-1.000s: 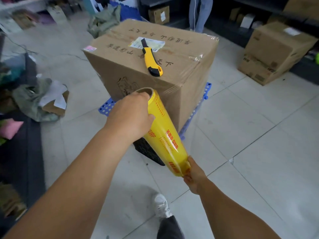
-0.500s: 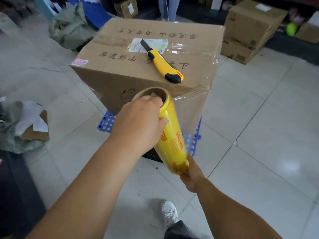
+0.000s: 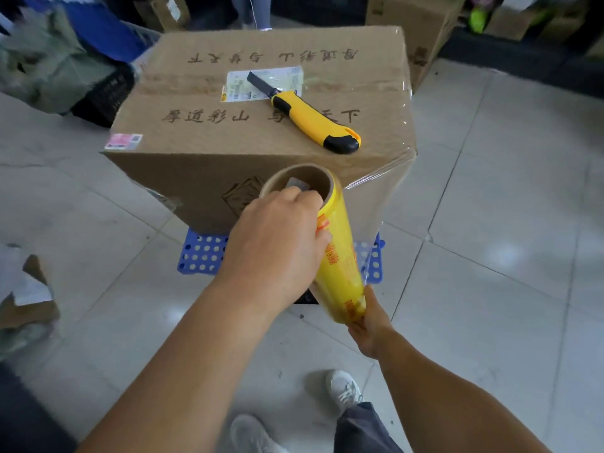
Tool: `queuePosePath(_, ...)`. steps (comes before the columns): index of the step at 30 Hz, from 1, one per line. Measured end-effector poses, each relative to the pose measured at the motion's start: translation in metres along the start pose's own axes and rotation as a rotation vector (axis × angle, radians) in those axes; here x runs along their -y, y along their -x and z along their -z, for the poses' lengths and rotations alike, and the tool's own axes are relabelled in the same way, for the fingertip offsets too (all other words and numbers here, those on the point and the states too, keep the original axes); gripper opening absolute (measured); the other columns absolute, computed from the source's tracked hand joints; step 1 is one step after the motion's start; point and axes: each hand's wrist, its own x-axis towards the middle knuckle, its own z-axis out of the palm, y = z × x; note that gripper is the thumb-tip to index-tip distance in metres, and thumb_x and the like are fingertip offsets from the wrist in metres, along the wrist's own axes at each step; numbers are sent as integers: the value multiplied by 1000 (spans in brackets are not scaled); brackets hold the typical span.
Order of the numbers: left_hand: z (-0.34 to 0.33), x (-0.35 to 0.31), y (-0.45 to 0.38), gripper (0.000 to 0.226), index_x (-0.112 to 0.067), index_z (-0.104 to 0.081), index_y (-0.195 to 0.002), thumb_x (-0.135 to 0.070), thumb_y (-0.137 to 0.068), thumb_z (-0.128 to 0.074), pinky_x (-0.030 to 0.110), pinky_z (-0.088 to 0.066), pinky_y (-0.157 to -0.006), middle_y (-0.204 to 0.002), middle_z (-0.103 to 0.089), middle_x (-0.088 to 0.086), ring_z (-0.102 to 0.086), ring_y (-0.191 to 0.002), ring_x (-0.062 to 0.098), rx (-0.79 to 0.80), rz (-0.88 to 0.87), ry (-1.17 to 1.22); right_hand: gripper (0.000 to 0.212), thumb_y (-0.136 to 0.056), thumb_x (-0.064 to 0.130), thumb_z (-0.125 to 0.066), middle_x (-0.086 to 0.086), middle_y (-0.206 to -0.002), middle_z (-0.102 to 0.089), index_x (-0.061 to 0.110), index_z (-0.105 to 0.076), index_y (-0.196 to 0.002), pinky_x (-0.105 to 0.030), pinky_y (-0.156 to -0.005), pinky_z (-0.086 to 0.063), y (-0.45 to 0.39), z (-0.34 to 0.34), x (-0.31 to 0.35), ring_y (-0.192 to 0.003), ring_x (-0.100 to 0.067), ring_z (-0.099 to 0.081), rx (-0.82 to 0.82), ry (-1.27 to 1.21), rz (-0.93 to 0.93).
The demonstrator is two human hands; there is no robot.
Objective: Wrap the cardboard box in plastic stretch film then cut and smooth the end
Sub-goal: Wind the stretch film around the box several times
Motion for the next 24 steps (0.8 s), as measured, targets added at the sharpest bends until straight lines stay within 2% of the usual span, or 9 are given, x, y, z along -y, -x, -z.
queuePosePath(3,4,18,2,29,-18,-53,-112,-34,-88,-54,33,-37,-82,-111,-56,2,-51,-103,23,34,-83,-9,66,-85,67,-48,-7,-134,-50,25,-46,-135,-30,-93,-43,3,-10,-18,-114,-23,-53,-29,-72,23)
queuePosePath(8,13,50,5,30,-17,-52,-113,-32,-88,-55,35,-39,-83,-110,-55,3,-51,-104,25,57,-219,-37,48,-89,62,-44,-5,-123,-58,26,-53,-119,-30,-98,-43,19,-30,-49,-116,-20,-54,-54,-181,78)
queuePosePath(11,17,64,9,33,-15,-52,-116,-31,-88,-56,37,-41,-82,-112,-56,5,-52,-104,27,79,-280,-31,58,-87,64,-45,-5,-119,-58,23,-52,-128,-27,-86,-46,23,-37,-67,-103,-16,-55,-44,-227,109)
queuePosePath(14,21,78,9,32,-14,-53,-115,-31,-88,-56,38,-42,-79,-110,-57,5,-53,-102,27,88,-332,-9,64,-83,64,-52,-8,-126,-57,23,-49,-132,-30,-91,-49,25,-42,-83,-107,-19,-57,-83,-295,120)
queuePosePath(17,24,89,5,31,-14,-54,-114,-31,-88,-55,38,-44,-79,-109,-57,4,-54,-100,26,122,-390,9,63,-85,61,-53,-10,-124,-55,21,-46,-132,-24,-68,-49,26,-49,-94,-85,-15,-55,-133,-347,119)
queuePosePath(19,25,96,4,30,-14,-54,-113,-31,-88,-54,37,-43,-77,-108,-57,4,-53,-99,25,132,-415,12,67,-84,63,-53,-8,-121,-52,23,-43,-137,-21,-62,-48,27,-55,-97,-81,-14,-54,-140,-371,126)
queuePosePath(20,26,99,2,30,-14,-54,-113,-31,-89,-54,36,-42,-77,-109,-57,3,-53,-100,25,132,-428,13,71,-83,65,-52,-7,-125,-51,24,-41,-139,-23,-69,-50,27,-60,-97,-88,-15,-55,-125,-386,125)
queuePosePath(22,29,107,-3,31,-14,-53,-115,-32,-89,-53,36,-41,-78,-110,-57,3,-52,-102,25,136,-455,15,77,-81,68,-51,-6,-136,-49,26,-36,-144,-30,-95,-47,27,-69,-100,-113,-18,-54,-114,-402,127)
queuePosePath(24,32,115,-8,32,-14,-53,-116,-31,-89,-53,37,-42,-80,-112,-56,3,-51,-104,24,143,-475,19,78,-83,68,-49,-5,-133,-48,24,-35,-145,-31,-99,-43,32,-79,-103,-116,-19,-52,-122,-403,129)
